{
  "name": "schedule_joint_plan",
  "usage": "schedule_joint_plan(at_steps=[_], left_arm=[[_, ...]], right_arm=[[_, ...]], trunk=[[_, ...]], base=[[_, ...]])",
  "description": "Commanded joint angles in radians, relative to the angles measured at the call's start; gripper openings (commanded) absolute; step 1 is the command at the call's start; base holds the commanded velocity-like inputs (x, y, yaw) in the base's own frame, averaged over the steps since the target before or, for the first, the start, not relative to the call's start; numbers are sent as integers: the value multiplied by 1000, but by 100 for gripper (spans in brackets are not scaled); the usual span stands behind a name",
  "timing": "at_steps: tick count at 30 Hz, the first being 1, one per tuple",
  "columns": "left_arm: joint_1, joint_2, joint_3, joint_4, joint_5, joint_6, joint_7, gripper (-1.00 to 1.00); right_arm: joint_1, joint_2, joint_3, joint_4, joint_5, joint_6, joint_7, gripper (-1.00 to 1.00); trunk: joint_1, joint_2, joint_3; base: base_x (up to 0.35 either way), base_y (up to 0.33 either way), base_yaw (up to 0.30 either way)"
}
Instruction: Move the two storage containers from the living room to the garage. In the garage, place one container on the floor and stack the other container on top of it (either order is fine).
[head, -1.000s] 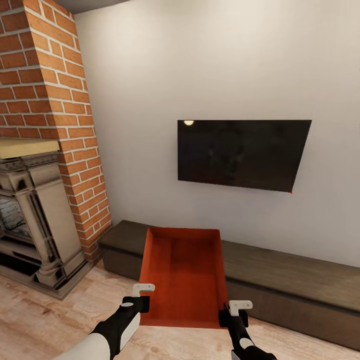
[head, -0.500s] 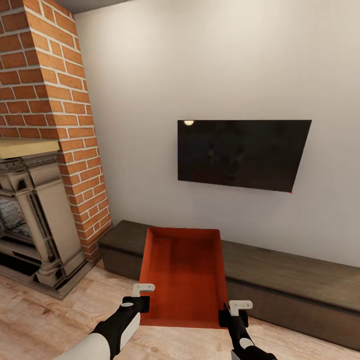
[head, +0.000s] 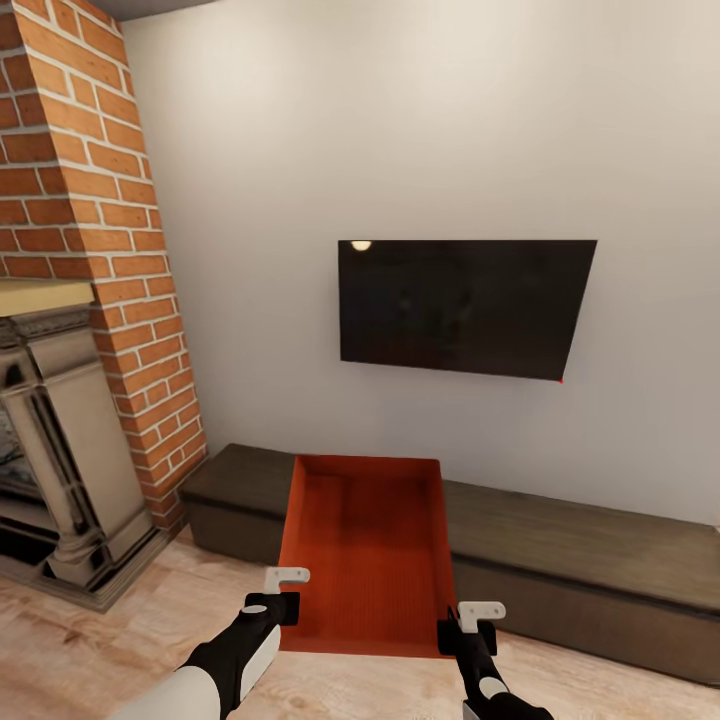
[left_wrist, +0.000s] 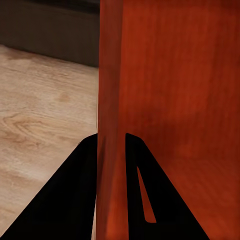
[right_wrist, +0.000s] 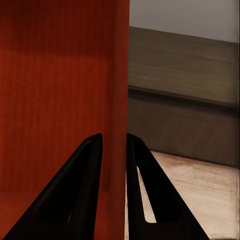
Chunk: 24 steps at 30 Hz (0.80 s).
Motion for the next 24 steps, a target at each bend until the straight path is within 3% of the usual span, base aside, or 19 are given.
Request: schedule_joint_plan(at_steps=[1, 24], left_arm=[[0, 0, -5, 2, 20, 6, 11, -100], [0, 0, -5, 3, 22, 6, 11, -100]], right_arm=[[-2, 0, 10, -9, -11, -27, 2, -100], [-2, -2, 10, -9, -11, -27, 2, -100]], trunk=[[0, -1, -1], [0, -1, -1]], base=[[0, 0, -230], [0, 0, -266]])
